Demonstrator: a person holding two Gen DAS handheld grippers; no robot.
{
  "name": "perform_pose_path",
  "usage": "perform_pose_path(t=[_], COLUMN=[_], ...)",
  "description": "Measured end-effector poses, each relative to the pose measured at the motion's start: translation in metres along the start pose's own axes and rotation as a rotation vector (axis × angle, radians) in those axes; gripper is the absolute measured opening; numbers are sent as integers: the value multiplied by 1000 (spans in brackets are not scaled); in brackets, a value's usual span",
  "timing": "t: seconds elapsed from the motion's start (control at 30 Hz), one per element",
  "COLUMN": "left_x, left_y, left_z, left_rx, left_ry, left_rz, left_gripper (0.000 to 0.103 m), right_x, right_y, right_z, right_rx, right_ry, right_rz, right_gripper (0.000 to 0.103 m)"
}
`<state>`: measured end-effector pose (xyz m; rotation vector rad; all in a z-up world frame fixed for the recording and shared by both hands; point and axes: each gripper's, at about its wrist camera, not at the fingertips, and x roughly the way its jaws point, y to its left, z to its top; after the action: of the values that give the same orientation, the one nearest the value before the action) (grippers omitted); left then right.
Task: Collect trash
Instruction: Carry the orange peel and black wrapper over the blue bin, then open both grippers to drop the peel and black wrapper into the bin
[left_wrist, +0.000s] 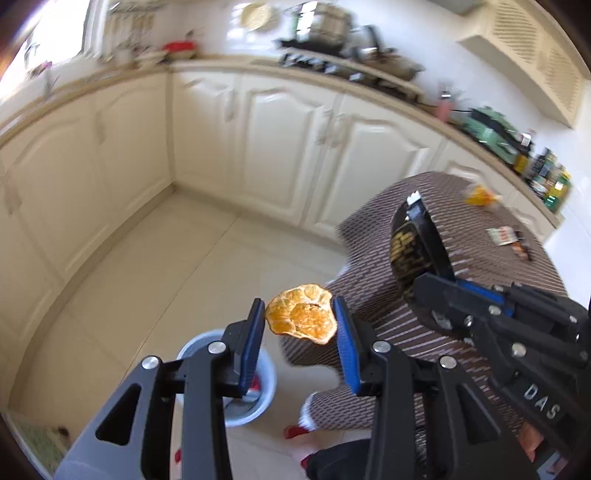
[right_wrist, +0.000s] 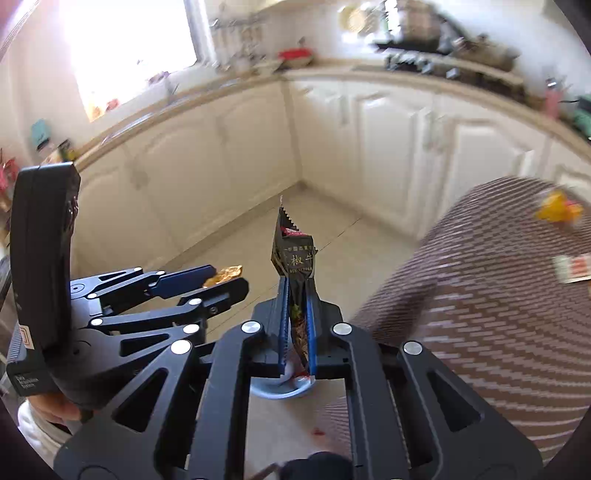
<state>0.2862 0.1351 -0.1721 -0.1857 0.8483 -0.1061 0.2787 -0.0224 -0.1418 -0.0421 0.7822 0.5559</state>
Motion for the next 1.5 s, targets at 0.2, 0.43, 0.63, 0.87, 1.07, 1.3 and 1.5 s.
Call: perform_pose_path(t=[0.2, 0.43, 0.63, 0.87, 1.07, 1.3, 1.5], left_x=[42, 107, 153, 173, 176, 177, 176], left_y=[82, 127, 140, 145, 151, 162, 163], left_z=[-38, -71, -92, -102, -107, -107, -108], left_rx=[-111, -188, -222, -242, -251, -298, -301], left_ry=[113, 234, 294, 313, 326, 337, 336], left_rz=[82, 98, 72, 69, 97, 108, 112], left_gripper=[37, 37, 37, 45, 61, 61, 61], right_x=[89, 174, 217, 241, 253, 266, 275], right_y=[41, 37, 21, 16, 14, 17, 22], right_z=[-24, -59, -79, -91, -97, -104, -106], right_rx=[-12, 52, 92, 128, 145, 154, 154], right_ry=[152, 312, 395, 432, 444, 456, 459], right_rz=[46, 45, 24, 19, 21, 28, 32], right_gripper=[8, 8, 8, 8, 8, 9, 9])
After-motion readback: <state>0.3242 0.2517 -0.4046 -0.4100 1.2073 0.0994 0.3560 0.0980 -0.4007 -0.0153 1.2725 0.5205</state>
